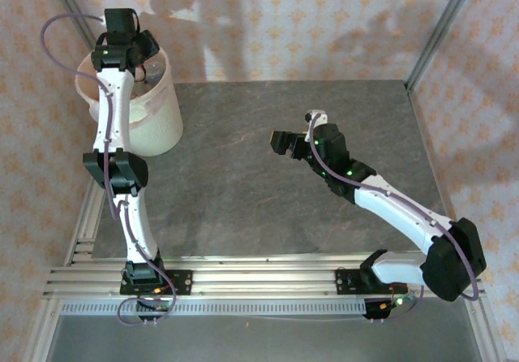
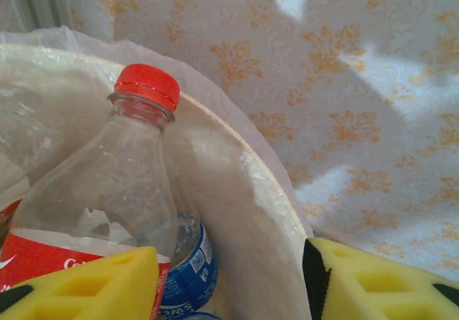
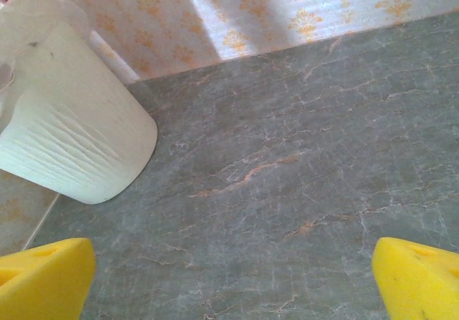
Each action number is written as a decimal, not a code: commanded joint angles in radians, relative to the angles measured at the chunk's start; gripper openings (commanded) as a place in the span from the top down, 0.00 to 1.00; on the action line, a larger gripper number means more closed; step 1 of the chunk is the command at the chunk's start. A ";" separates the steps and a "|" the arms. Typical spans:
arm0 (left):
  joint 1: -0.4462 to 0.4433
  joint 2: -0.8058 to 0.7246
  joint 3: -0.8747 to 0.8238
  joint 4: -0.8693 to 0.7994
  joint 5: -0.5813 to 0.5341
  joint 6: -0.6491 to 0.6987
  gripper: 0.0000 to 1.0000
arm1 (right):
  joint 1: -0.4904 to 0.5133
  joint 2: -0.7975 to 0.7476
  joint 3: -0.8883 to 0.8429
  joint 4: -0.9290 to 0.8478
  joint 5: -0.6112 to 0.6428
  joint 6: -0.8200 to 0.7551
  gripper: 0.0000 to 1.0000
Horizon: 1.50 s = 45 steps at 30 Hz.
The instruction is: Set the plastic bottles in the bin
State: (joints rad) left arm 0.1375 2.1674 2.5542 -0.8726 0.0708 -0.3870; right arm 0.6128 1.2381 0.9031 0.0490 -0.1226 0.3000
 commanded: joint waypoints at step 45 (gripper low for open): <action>0.006 -0.931 -0.823 0.342 0.024 0.041 0.00 | -0.116 -0.415 -0.201 -0.101 0.707 -0.291 0.01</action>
State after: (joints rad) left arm 0.1394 1.3113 1.8313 -0.6075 0.1215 -0.3649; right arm 0.5411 0.8455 0.7425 -0.0746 0.4900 0.0799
